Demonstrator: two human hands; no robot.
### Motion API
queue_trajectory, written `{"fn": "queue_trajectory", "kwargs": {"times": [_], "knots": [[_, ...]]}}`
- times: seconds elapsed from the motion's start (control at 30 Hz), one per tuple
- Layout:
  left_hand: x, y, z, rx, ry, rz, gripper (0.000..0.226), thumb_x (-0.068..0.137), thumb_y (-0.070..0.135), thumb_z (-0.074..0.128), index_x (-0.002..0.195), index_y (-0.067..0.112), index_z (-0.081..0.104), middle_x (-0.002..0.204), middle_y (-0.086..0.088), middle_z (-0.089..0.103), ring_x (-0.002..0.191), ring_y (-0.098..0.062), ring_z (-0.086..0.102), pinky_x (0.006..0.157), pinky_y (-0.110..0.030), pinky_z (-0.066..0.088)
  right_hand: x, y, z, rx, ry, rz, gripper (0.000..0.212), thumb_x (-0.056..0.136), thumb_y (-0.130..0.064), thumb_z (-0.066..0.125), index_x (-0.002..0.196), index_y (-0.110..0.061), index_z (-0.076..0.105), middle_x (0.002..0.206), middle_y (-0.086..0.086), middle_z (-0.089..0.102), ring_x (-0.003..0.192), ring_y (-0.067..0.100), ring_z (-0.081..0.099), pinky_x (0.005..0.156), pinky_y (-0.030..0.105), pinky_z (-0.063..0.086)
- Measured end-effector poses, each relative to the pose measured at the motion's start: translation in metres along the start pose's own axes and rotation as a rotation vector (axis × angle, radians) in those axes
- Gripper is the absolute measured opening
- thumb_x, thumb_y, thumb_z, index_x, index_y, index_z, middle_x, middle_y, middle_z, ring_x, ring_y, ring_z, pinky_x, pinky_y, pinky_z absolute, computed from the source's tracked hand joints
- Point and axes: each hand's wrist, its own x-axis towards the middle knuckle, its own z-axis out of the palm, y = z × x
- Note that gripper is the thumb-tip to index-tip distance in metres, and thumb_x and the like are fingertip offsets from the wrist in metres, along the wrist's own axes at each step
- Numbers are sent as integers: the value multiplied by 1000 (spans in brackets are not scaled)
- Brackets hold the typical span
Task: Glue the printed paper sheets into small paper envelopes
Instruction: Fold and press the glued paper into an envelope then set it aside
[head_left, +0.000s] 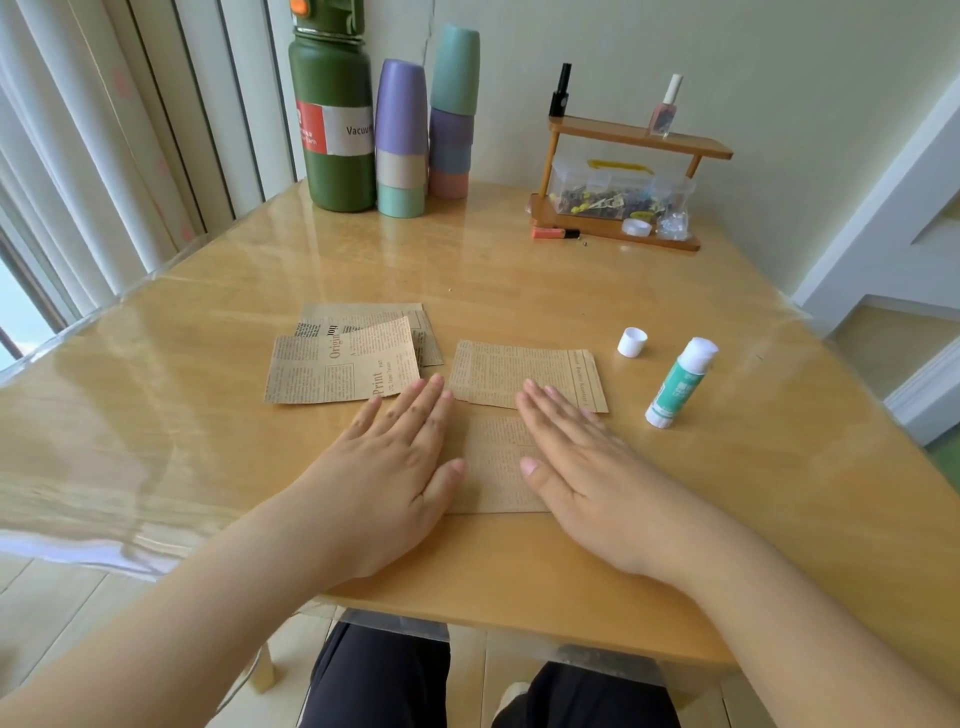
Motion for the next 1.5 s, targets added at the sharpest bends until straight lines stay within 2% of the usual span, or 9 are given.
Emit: {"fn": "queue_trajectory", "kwargs": {"times": [0.27, 0.47, 0.57, 0.7, 0.87, 1.03, 1.2, 1.37, 1.5], "knots": [[-2, -5, 12, 68, -11, -18, 94, 62, 65, -35, 144, 20, -26, 150, 4, -32, 136, -9, -31, 112, -32, -18, -4, 3, 14, -97, -29, 56, 78, 75, -59, -17, 145, -26, -24, 151, -15, -31, 136, -2, -30, 118, 32, -11], [-2, -5, 13, 56, 5, -18, 95, 60, 66, -36, 143, 21, -27, 150, 5, -31, 135, -8, -32, 112, -32, -18, -3, 6, 18, -82, 1, 51, 80, 74, -62, -17, 146, -27, -22, 152, -16, -29, 136, -4, -28, 118, 32, -10], [-2, -6, 12, 10, 6, -16, 90, 65, 67, -26, 144, 22, -25, 151, 8, -27, 136, -4, -30, 112, -30, -18, -1, 9, 17, 18, 41, 35, 74, 84, -66, -3, 148, -30, -13, 154, -19, -20, 137, -8, -22, 116, 24, -11], [4, -8, 5, -68, 59, 17, 92, 70, 71, -12, 150, 25, -8, 156, 12, -7, 140, 0, -17, 113, -28, -14, -1, 10, 1, 387, 165, 95, 55, 99, -43, 23, 151, -31, 9, 154, -24, 4, 137, -14, -3, 102, -3, -5], [16, -2, -3, -140, 85, 69, 90, 70, 67, -3, 150, 25, 4, 155, 12, 6, 140, -1, -1, 106, -14, -13, 6, 10, -7, 283, 229, 58, 49, 100, -35, 36, 147, -26, 28, 152, -16, 26, 138, -4, 19, 107, 8, 11], [19, 4, -2, -127, 63, 67, 94, 67, 69, -2, 149, 25, 3, 152, 10, 14, 138, -4, 6, 109, -18, -3, 15, 5, -2, 236, 202, 47, 51, 98, -35, 41, 147, -26, 29, 149, -13, 31, 137, 1, 21, 112, 17, 17], [16, 3, -4, -121, 46, 84, 95, 66, 71, 3, 149, 26, 9, 149, 10, 21, 135, -5, 8, 111, -21, 0, 14, 8, -4, 226, 233, 37, 50, 97, -35, 46, 145, -27, 33, 145, -13, 36, 134, 2, 26, 109, 15, 18], [-1, 3, -4, -119, 36, 148, 84, 72, 70, 5, 146, 32, 19, 142, 17, 28, 135, -1, 14, 117, -34, 1, 2, 11, -2, 252, 217, 36, 50, 96, -36, 45, 144, -30, 33, 144, -17, 36, 133, -2, 27, 108, 13, 19], [-26, 6, 4, -156, 89, 206, 75, 80, 74, 17, 143, 35, 29, 139, 18, 31, 135, 1, 17, 117, -38, -4, -12, 9, 2, 294, 224, 21, 47, 96, -36, 45, 142, -34, 36, 139, -23, 37, 127, -9, 29, 96, 0, 20]]}}
